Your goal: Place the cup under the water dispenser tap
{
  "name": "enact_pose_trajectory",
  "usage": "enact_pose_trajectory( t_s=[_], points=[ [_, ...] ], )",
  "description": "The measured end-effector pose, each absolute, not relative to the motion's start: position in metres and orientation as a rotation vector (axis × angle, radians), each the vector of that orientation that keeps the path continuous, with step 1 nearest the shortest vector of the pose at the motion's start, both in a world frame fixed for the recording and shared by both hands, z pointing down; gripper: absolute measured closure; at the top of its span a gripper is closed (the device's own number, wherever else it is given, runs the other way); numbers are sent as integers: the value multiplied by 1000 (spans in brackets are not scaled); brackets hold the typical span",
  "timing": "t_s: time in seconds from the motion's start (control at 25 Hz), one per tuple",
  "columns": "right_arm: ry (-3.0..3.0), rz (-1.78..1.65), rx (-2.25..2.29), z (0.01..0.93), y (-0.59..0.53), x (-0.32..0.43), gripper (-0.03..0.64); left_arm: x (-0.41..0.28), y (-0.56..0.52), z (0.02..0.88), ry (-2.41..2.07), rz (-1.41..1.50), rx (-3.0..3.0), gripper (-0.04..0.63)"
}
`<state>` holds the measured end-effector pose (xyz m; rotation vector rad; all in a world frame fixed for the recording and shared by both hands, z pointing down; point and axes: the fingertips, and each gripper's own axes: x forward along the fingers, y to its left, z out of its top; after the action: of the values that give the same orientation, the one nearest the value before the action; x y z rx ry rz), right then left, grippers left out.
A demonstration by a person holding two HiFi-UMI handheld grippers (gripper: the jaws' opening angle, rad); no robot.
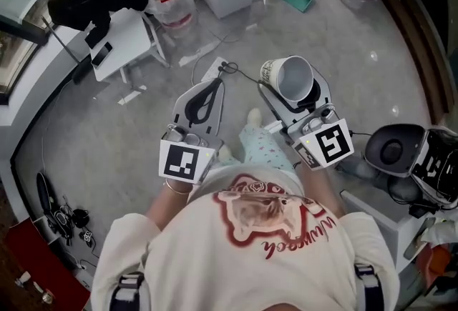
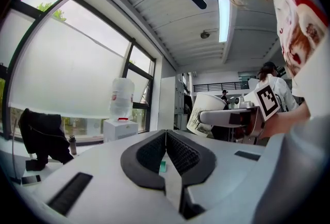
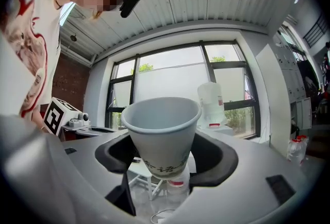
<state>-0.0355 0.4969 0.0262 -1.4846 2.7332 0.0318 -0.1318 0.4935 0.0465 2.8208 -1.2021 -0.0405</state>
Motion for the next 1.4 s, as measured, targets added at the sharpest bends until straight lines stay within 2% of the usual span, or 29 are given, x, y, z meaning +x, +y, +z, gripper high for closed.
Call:
enact_pose_trajectory(
  t_s=[0.28, 1.04, 1.4],
  points=[
    [2668, -21, -1507, 40, 439, 1, 304, -107, 436, 54, -1236, -53, 2815, 574],
    [2849, -69, -1246, 31, 168, 110, 304, 25, 173, 26, -1404, -111, 2769, 574],
    [2879, -145, -1239, 53, 90, 105, 304, 14, 90, 42, -1458, -88, 2694, 574]
  ],
)
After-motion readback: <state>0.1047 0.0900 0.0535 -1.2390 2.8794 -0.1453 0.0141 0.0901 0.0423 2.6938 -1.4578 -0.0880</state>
